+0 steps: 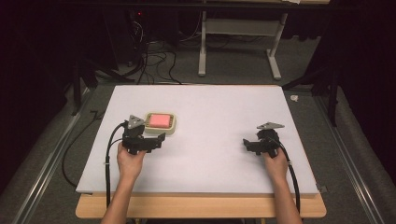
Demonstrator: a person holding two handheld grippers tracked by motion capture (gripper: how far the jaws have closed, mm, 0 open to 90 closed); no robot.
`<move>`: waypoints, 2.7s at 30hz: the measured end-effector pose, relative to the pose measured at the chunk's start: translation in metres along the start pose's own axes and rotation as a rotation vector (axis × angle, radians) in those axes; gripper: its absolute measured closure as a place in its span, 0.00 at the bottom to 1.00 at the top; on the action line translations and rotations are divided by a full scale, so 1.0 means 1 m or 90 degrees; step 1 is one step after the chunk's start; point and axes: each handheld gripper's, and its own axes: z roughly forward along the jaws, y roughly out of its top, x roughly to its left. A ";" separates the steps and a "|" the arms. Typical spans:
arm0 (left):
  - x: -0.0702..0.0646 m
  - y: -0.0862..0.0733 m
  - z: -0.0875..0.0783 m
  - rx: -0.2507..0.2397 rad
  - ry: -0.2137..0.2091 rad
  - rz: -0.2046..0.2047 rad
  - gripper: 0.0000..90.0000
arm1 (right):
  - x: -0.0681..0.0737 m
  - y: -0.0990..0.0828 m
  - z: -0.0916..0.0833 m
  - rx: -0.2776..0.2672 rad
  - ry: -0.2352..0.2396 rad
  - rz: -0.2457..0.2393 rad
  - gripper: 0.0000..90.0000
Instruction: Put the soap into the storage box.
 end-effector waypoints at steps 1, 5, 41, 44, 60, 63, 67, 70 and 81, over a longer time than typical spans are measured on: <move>0.000 0.000 0.000 0.000 0.000 0.000 0.11 | 0.000 0.000 0.000 0.000 0.000 0.000 0.17; -0.001 -0.003 -0.003 -0.004 -0.005 -0.005 0.11 | 0.000 0.000 0.000 0.000 0.000 0.000 0.17; -0.024 -0.020 -0.005 0.025 -0.051 0.011 0.11 | 0.000 0.000 0.000 0.000 0.000 0.000 0.17; -0.027 -0.020 -0.002 0.029 -0.054 0.013 0.11 | 0.000 0.000 0.000 0.000 0.000 0.000 0.17; -0.028 -0.029 0.020 0.068 -0.054 0.010 0.11 | 0.000 0.000 0.000 0.000 0.000 0.000 0.17; -0.029 -0.031 0.024 0.076 -0.053 0.014 0.11 | 0.000 0.000 0.000 0.000 0.000 0.000 0.17; -0.029 -0.033 0.029 0.086 -0.052 0.016 0.11 | 0.000 0.000 0.000 0.000 0.000 0.000 0.17; -0.030 -0.034 0.034 0.094 -0.049 0.019 0.11 | 0.000 0.000 0.000 0.000 0.000 0.000 0.17; -0.032 -0.038 0.048 0.112 -0.035 0.038 0.11 | 0.000 0.000 0.000 0.000 0.000 0.000 0.17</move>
